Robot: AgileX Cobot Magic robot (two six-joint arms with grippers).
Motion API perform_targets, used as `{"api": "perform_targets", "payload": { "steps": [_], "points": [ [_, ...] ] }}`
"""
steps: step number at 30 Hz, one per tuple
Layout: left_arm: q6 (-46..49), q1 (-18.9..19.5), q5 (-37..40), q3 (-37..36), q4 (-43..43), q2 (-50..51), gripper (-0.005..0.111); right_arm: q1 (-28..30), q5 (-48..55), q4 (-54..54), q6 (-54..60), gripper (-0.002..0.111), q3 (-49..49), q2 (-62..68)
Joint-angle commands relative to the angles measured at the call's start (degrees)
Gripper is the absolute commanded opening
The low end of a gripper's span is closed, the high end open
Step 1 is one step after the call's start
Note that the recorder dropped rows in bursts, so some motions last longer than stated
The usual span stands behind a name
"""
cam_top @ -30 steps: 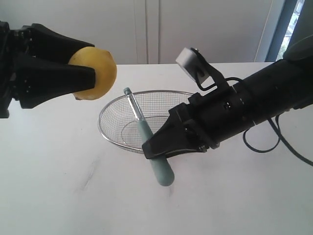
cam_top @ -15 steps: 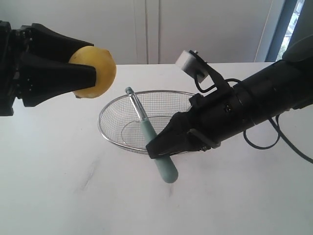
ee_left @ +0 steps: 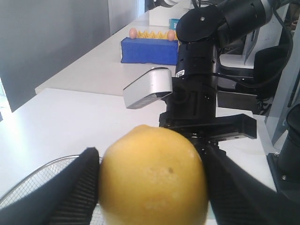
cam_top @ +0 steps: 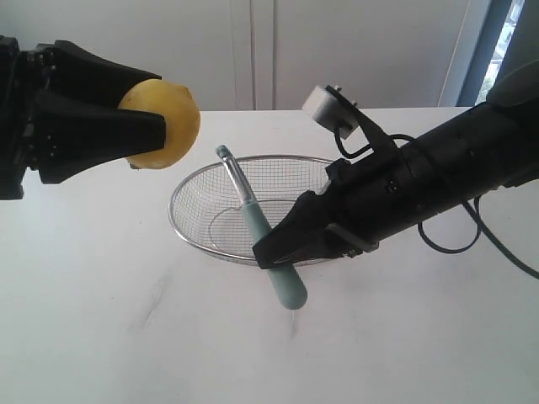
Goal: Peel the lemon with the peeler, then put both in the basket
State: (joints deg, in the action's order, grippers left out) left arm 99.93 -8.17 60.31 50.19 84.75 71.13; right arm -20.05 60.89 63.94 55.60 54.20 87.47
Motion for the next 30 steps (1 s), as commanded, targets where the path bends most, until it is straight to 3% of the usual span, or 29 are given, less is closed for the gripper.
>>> {"api": "perform_targets", "payload": {
  "steps": [1,14,30],
  "points": [
    [-0.1,0.11,0.88,-0.36,2.15,-0.69,0.0,-0.21,0.04,0.25,2.94,0.0,0.53,-0.05],
    [-0.1,0.11,0.74,-0.36,2.15,-0.69,0.0,-0.21,-5.58,-0.09,3.26,0.0,-0.35,0.05],
    [-0.1,0.11,0.71,-0.36,1.79,-0.69,0.0,-0.21,-3.69,1.36,2.88,0.0,-0.32,0.05]
  ]
}}
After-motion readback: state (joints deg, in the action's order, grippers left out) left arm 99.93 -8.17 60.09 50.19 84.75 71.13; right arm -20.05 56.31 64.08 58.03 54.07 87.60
